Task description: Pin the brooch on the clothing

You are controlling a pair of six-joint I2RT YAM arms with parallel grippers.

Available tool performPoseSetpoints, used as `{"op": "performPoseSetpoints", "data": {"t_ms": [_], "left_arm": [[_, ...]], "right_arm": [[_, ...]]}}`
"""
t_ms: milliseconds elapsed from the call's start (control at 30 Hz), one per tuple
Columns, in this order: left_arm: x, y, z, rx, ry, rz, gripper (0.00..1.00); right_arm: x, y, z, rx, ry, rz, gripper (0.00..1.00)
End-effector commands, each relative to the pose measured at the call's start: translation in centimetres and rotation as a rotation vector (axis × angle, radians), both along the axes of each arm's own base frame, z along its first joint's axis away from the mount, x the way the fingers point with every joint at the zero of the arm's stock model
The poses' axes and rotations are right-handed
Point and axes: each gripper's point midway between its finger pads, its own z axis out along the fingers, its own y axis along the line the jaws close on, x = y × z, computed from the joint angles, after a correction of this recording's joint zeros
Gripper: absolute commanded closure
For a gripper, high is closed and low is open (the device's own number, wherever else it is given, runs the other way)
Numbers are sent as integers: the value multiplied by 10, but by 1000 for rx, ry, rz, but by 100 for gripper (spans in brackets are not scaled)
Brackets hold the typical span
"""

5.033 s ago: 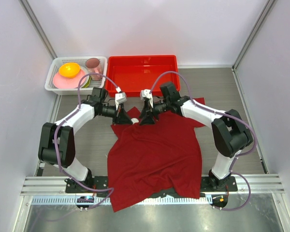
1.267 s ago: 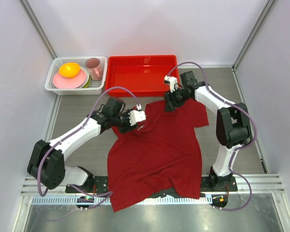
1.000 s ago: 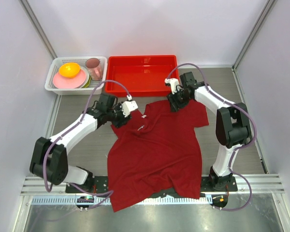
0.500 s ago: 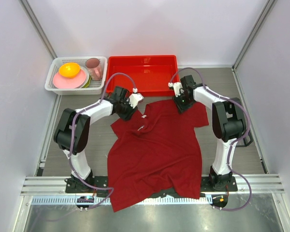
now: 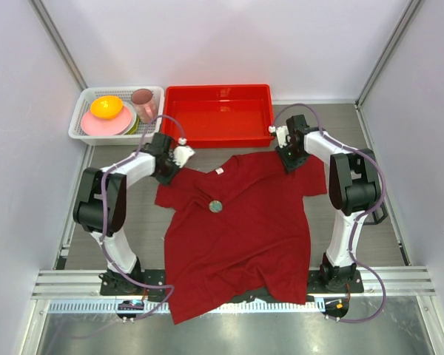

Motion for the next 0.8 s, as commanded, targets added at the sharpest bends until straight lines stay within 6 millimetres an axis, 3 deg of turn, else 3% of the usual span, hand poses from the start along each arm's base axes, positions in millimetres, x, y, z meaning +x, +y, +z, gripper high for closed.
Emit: {"op": "performPoseSetpoints", "data": {"t_ms": [0,267,367,567,633,767], "left_arm": [[-22,82,-9,155,87,130,88],[6,149,-8,119,75,406,91],[11,156,-2,90,49,445,91],[1,143,0,20,66,424,90],[0,134,12,-25,47,406,87],[1,109,43,-155,-36,329,70]], "right_arm": [[-10,-23,-5,-56,40,-28,71],[2,-32,-1,-52,31,-78,71],[5,-35,4,-46,20,-98,71],[12,-25,25,14,-28,-77,70],[13,-19,33,44,-44,-58,68],[12,-1,59,139,-92,14,66]]}}
